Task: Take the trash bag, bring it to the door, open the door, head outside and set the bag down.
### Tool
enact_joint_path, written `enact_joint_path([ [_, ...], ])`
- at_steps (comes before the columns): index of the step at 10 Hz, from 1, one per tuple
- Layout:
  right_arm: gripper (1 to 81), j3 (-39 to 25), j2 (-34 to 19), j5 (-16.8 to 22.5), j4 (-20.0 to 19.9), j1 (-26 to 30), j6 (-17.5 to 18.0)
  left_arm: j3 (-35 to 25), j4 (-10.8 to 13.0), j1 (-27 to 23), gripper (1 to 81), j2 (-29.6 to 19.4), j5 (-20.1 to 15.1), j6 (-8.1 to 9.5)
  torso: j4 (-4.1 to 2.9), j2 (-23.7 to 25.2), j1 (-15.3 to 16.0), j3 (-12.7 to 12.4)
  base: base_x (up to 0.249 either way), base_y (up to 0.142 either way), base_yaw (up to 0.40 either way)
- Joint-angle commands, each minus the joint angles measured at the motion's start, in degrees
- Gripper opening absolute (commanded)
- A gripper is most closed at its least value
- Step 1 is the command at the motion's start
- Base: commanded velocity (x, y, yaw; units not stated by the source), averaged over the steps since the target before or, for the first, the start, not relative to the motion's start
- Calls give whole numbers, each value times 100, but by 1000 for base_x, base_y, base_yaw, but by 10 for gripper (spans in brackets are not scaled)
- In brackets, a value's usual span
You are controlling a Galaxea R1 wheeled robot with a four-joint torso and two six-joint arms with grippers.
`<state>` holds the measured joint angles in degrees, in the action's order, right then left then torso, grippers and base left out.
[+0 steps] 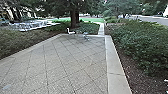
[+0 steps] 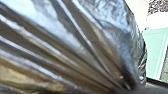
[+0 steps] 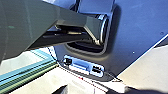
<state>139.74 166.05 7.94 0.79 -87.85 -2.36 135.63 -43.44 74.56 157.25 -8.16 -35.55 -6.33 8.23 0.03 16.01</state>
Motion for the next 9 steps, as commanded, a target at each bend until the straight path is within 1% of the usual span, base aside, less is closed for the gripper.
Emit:
enact_joint_path([
  [1, 811, 104, -17, 358, -18, 184, -27, -19, -771, -1122, 10, -536, -862, 13, 0, 0, 0, 512, 0, 0, 0],
  [2, 811, 131, 1, 358, -18, 184, -27, 34, -851, -1368, 10, -571, -995, 13, 0, -2, 2, 718, 0, 0, 0],
  [3, 811, 184, 27, 358, -18, 175, -27, 209, -983, -1562, 10, -580, -1303, 13, 0, -2, 2, 888, 0, 0, 0],
  [4, 811, 219, 45, 349, -18, 183, -27, 359, -1018, -1754, 10, -536, -1452, 13, 0, -5, 2, 1110, 0, 0, 0],
  [5, 811, 237, 54, 349, -26, 183, -27, 568, -1044, -1913, 10, -466, -1592, 13, 0, -5, 5, 1237, 0, 0, 0],
  [6, 811, 246, 63, 358, -18, 192, -27, 762, -1070, -2098, 10, -405, -1671, 13, 0, -7, 5, 979, 0, 0, 0],
  [7, 811, 254, 71, 358, -9, 201, -27, 947, -1097, -2308, 10, -351, -1829, 13, 0, -7, 7, 1124, 0, 0, 0],
  [9, 811, 271, 106, 349, 0, 184, -27, 1403, -1202, -2714, 10, -202, -2215, 13, 0, -9, 7, 1207, 0, 0, 0],
])
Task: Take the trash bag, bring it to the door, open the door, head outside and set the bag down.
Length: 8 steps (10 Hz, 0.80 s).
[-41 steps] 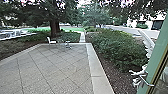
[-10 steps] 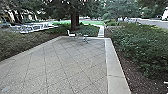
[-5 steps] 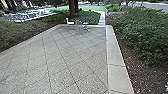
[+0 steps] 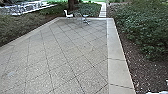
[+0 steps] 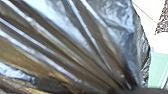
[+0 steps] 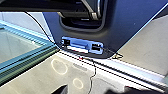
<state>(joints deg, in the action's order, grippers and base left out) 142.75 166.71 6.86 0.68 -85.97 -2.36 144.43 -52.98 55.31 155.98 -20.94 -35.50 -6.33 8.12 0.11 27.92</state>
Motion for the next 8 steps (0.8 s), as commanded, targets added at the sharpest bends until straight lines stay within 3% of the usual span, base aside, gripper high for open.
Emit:
enact_joint_path([
  [1, 811, 14, 41, 447, 2, -13, -27, 752, -265, -990, 10, 3, -1130, 8, 0, 0, 0, 2, 0, 0, 0],
  [2, 811, 75, 58, 439, -7, -13, -27, 919, -265, -1149, 10, 56, -1358, 77, -564, 0, 0, -2, 0, 0, 0],
  [3, 811, 103, 76, 439, -7, -13, -27, 1034, -274, -1324, 10, 83, -1500, 113, -579, -2, 0, 2, 0, 0, 0],
  [4, 811, 103, 76, 439, -15, -13, -27, 1104, -265, -1473, 10, 109, -1553, 139, -99, -2, 0, 2, 0, 0, 0],
  [6, 811, 129, 76, 439, -51, -13, -27, 1140, -257, -1702, 10, 109, -1571, 210, -409, -2, 0, 4, 0, 0, 0],
  [7, 811, 129, 76, 439, -59, -13, -27, 1149, -257, -1834, 10, 84, -1675, 288, -500, -2, 0, 4, 0, 0, 0],
  [8, 811, 129, 85, 439, -59, -13, -27, 1149, -240, -1984, 10, 40, -1754, 359, -520, -2, 0, 6, 0, 0, 0],
])
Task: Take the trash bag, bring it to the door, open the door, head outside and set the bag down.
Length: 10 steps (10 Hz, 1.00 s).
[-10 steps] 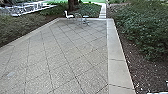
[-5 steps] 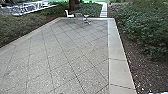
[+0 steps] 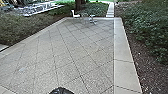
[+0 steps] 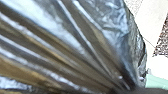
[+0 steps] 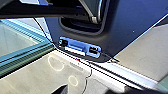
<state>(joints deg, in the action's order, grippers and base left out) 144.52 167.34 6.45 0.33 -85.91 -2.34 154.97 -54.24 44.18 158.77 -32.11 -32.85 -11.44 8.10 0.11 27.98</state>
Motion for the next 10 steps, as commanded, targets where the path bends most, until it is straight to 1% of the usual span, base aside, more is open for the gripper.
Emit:
enact_joint_path([
  [1, 811, -48, 21, 480, -33, -19, -30, 112, -114, -1046, 10, -293, -734, 95, 0, 0, 0, 0, 0, 0, 0],
  [2, 811, -48, 30, 480, -33, -19, -30, 148, -122, -1204, 10, -310, -849, 95, -2, 0, 0, 0, 0, 0, 0],
  [3, 811, -47, 39, 480, -24, -19, -30, 287, -44, -1344, 10, -293, -1084, 95, -2, 0, 0, 2, 0, 0, 0],
  [4, 811, -39, 48, 480, -24, -19, -30, 385, -34, -1416, 10, -258, -1245, 95, -2, -2, 0, 2, 0, 0, 0],
  [7, 811, -39, 65, 480, -16, -19, -30, 429, -17, -1425, 10, -231, -1297, 95, -2, -5, 2, 2, 0, 0, 0],
  [8, 811, -39, 65, 471, -15, -19, -30, 429, -26, -1425, 811, -231, -1368, 95, -2, -5, 5, 5, 0, 0, 0],
  [10, 811, -39, 65, 463, -24, -19, -30, 429, -34, -1425, 811, -222, -1394, 95, -2, -7, 5, 5, 0, 0, 0],
])
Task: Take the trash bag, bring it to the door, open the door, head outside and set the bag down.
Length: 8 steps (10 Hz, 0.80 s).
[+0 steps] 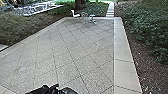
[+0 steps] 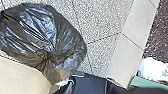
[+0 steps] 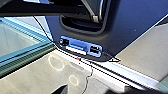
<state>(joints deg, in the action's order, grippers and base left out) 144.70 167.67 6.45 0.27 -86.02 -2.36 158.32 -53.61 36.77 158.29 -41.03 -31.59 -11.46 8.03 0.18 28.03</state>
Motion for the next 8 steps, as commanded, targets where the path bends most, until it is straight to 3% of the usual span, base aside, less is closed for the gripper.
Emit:
enact_joint_path([
  [1, 811, -57, 32, 463, -27, -8, -27, 85, -97, -580, 811, -166, -511, -32, 0, 0, 0, 0, 0, 0, 0],
  [2, 811, -57, 32, 463, -27, -9, -27, 85, -88, -351, 811, -105, -503, -49, 0, 0, 0, 0, 0, 0, 0],
  [3, 811, -57, 41, 463, -27, -8, -18, 85, -70, 53, 811, 18, -502, -93, 0, 0, 0, -345, 0, 0, 0],
  [5, 811, -57, 49, 462, -18, -8, -27, 94, 280, 870, 811, 307, -372, -224, 0, -2, 2, -620, 0, 0, 0],
  [7, 811, -57, 50, 454, -18, -8, -18, 94, 571, 1635, 811, 511, 104, -401, 0, -2, 5, -962, 0, 0, 0],
  [8, 811, -57, 50, 410, -18, -8, -18, 94, 615, 1943, 811, 546, 315, -436, -141, -2, 2, -1083, 0, 0, 0],
])
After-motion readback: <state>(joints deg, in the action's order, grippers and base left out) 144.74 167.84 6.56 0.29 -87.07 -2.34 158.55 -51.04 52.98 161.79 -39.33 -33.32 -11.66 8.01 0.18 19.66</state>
